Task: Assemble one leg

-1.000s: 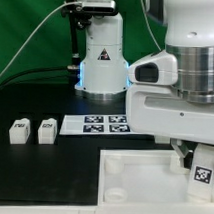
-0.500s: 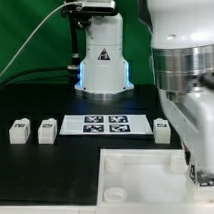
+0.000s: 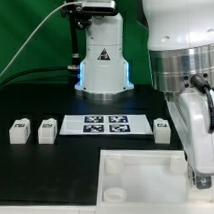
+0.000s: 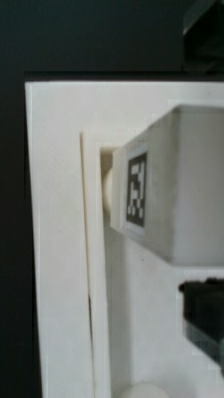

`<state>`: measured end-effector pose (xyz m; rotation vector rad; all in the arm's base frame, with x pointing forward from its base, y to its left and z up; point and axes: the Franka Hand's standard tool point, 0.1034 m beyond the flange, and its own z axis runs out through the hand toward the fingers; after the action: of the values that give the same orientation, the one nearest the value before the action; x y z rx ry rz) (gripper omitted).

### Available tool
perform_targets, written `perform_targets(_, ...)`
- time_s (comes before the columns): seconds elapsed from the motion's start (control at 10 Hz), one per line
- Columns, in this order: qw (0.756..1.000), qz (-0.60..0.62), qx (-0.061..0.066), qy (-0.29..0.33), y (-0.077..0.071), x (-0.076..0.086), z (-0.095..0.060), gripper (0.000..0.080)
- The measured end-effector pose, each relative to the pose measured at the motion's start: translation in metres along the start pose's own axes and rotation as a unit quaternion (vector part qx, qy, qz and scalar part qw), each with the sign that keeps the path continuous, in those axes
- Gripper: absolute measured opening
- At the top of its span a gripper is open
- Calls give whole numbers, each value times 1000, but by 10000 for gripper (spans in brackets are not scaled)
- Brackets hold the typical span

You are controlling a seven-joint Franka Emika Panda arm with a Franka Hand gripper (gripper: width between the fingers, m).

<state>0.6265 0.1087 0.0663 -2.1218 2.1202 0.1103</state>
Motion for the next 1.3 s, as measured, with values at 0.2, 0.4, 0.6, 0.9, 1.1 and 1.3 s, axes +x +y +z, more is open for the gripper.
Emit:
perform_targets(0.2, 977, -215, -1, 6, 0, -5, -1, 644)
perform_targets(0.4, 951, -309, -2, 6, 0, -5, 0, 648)
perform_targets(0.6, 903, -430, -7, 11, 0, -4, 0, 649)
perform_targets(0.9, 742, -668, -47, 14, 6, -10, -1, 649)
perform_targets(1.1, 737, -674, -46, 14, 5, -10, -1, 649)
perform_targets(1.3, 746, -664, -45, 15, 5, -10, -1, 386)
